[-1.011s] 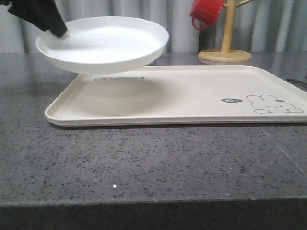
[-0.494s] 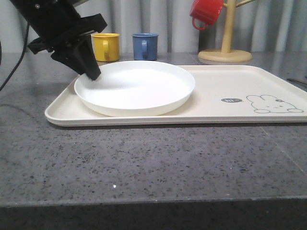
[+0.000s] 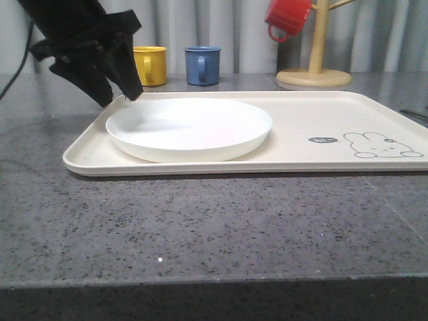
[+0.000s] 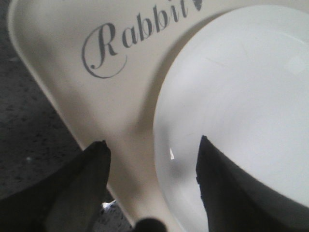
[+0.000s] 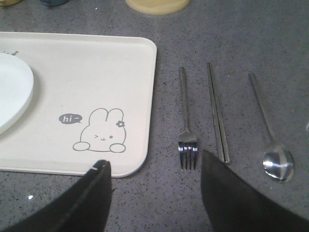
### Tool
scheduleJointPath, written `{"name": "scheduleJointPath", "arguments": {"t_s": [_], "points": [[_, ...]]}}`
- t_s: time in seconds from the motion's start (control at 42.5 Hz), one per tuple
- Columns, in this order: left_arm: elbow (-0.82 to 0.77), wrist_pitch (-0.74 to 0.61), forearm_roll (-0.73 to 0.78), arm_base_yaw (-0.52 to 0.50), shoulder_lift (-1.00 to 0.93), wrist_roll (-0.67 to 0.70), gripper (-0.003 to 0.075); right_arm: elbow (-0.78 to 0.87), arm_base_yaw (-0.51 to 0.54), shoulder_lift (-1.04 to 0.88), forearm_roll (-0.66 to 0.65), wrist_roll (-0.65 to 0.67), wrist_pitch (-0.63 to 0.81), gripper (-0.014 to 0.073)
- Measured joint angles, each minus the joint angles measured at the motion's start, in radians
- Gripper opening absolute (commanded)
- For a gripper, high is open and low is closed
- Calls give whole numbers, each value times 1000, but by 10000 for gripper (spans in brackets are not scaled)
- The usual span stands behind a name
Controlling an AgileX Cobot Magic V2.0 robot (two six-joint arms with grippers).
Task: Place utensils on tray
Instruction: 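Lower the plate onto the tray's near half and open the left gripper, then raise the left gripper away from the plate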
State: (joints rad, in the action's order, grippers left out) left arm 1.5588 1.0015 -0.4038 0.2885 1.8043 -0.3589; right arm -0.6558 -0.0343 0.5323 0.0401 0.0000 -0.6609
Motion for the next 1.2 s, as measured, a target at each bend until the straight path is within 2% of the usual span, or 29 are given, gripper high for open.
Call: {"name": "scheduleJointPath", "arguments": {"t_s": [0.165, 0.353, 0.541, 0.893, 1.199], "points": [[4, 43, 137, 100, -135, 52, 410, 0, 0, 0, 0, 0, 0, 444], [-37, 72, 433, 323, -288, 238, 410, 0, 0, 0, 0, 0, 0, 444], [-167, 6, 484, 475, -473, 299, 410, 0, 0, 0, 0, 0, 0, 444], [-461, -125, 483, 506, -792, 324, 410, 0, 0, 0, 0, 0, 0, 444], [-613, -145, 459, 506, -950, 326, 408, 0, 0, 0, 4, 0, 0, 444]]}}
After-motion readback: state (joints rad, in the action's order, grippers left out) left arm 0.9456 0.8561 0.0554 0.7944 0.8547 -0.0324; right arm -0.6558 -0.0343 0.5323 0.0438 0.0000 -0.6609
